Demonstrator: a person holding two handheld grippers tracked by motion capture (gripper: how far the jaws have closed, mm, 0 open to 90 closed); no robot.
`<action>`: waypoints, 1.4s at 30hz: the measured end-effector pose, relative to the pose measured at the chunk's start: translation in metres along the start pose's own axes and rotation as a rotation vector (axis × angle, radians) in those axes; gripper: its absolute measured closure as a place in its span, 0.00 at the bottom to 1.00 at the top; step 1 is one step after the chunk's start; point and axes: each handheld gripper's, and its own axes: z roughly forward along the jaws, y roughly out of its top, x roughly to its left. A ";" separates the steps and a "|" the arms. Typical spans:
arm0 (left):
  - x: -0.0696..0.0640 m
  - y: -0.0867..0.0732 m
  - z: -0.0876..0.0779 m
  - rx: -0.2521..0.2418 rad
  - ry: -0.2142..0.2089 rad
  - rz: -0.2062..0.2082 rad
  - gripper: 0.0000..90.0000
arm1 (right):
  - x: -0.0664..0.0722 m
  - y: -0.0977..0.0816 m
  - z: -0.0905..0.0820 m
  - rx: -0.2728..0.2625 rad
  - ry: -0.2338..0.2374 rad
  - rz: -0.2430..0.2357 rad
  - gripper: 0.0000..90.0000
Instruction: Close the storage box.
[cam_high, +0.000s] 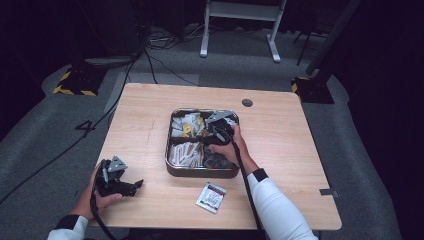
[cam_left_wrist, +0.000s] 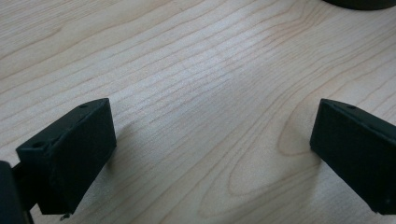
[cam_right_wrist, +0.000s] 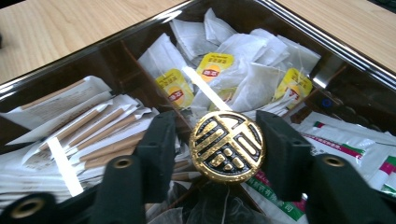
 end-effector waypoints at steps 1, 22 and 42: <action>0.000 0.000 0.000 0.000 0.000 0.000 0.01 | 0.000 0.000 -0.001 -0.002 -0.003 -0.005 0.49; 0.000 0.000 0.000 0.000 0.000 0.000 0.01 | -0.008 -0.006 -0.018 0.018 -0.002 -0.031 0.22; 0.000 0.000 0.000 0.000 0.000 -0.001 0.01 | -0.014 -0.016 -0.051 0.051 -0.049 -0.119 0.25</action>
